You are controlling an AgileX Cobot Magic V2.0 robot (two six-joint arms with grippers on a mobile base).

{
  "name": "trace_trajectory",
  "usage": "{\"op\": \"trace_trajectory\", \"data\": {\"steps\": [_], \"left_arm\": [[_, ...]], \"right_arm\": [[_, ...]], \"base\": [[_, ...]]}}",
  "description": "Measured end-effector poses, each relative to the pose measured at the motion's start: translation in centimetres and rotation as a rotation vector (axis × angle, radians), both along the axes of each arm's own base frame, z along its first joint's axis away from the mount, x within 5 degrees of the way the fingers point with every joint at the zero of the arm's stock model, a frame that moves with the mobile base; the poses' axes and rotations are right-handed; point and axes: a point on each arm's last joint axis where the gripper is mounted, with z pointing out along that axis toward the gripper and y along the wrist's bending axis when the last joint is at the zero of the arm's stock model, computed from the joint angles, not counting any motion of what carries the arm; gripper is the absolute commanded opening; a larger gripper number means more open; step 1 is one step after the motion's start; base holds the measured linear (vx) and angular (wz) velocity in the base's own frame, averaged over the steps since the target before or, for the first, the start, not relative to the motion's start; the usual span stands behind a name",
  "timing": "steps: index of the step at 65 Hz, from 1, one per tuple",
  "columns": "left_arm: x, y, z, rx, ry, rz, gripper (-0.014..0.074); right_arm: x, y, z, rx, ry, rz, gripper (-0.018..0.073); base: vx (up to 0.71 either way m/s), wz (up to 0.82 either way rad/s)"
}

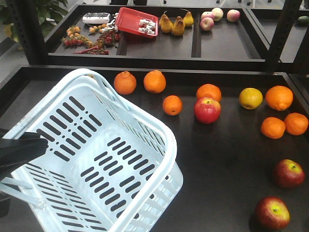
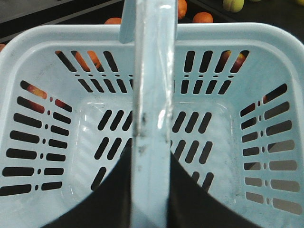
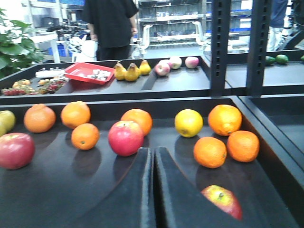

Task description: Pick three apples into basket with both arms

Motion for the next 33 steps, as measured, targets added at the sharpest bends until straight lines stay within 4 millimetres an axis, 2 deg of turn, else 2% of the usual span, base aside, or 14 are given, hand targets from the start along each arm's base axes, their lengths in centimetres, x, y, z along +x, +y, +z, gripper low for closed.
{"op": "trace_trajectory", "data": {"steps": [33], "left_arm": [[0.0, 0.0, 0.0, 0.0, 0.0, 0.0, -0.0007]], "right_arm": [[0.0, 0.0, 0.0, 0.0, 0.0, 0.0, -0.0003]], "base": [[0.09, -0.09]]}}
